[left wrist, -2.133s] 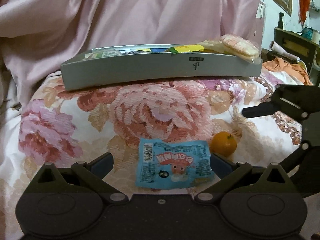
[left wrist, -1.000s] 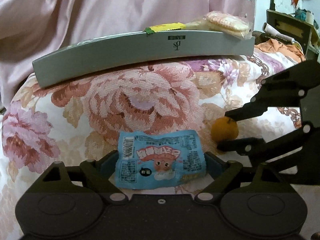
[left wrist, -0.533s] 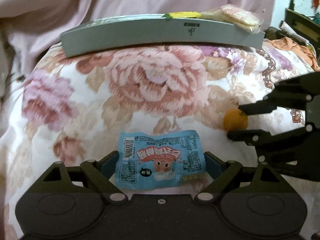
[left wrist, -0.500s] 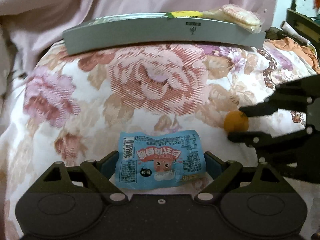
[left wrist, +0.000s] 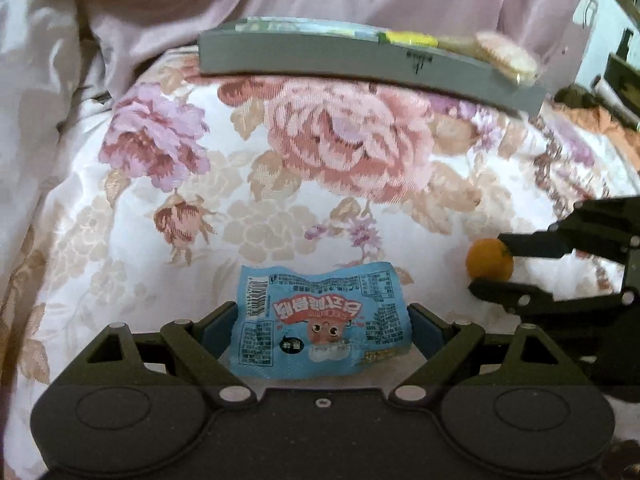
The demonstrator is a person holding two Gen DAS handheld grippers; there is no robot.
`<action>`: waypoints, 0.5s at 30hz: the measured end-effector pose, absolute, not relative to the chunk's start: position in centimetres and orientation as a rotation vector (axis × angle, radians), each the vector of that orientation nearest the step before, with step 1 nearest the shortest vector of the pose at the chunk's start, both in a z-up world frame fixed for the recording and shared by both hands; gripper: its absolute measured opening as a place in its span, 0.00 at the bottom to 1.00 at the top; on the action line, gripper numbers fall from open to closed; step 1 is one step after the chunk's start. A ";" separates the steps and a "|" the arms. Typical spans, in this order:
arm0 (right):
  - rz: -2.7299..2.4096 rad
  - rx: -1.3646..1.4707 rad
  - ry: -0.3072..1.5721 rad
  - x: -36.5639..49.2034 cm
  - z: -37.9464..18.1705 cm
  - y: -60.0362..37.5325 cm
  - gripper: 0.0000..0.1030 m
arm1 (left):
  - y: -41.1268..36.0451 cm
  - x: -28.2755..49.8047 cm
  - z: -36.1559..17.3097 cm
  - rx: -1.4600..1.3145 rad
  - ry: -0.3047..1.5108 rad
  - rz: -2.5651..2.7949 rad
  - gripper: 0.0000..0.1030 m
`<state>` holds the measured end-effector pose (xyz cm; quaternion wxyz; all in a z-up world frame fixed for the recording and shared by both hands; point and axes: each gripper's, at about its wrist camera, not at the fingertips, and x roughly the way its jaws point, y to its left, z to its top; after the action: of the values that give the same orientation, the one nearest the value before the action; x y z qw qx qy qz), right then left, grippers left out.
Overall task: Organize snacks
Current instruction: 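Lift and carry the blue packet and orange over the grey tray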
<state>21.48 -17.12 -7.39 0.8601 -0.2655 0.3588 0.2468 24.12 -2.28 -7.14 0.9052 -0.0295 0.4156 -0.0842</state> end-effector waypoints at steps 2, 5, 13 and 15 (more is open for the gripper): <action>0.516 -0.550 0.738 21.0 -6.9 -17.0 0.37 | -2.2 23.8 -6.6 -0.078 0.829 -0.173 0.87; 0.503 -0.537 0.711 20.5 -6.3 -17.0 0.37 | -2.1 23.6 -6.0 -0.091 0.786 -0.164 0.87; 0.426 -0.521 0.634 19.6 -5.2 -17.0 0.37 | -1.3 23.7 -4.5 -0.138 0.688 -0.123 0.87; 0.413 -0.516 0.601 19.5 -5.0 -17.0 0.38 | -1.2 23.6 -4.1 -0.143 0.660 -0.120 0.87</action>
<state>19.52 -17.00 -5.02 0.9019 -0.2495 0.2905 0.1998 23.63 -1.21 -4.11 0.9418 -0.0702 0.3235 -0.0590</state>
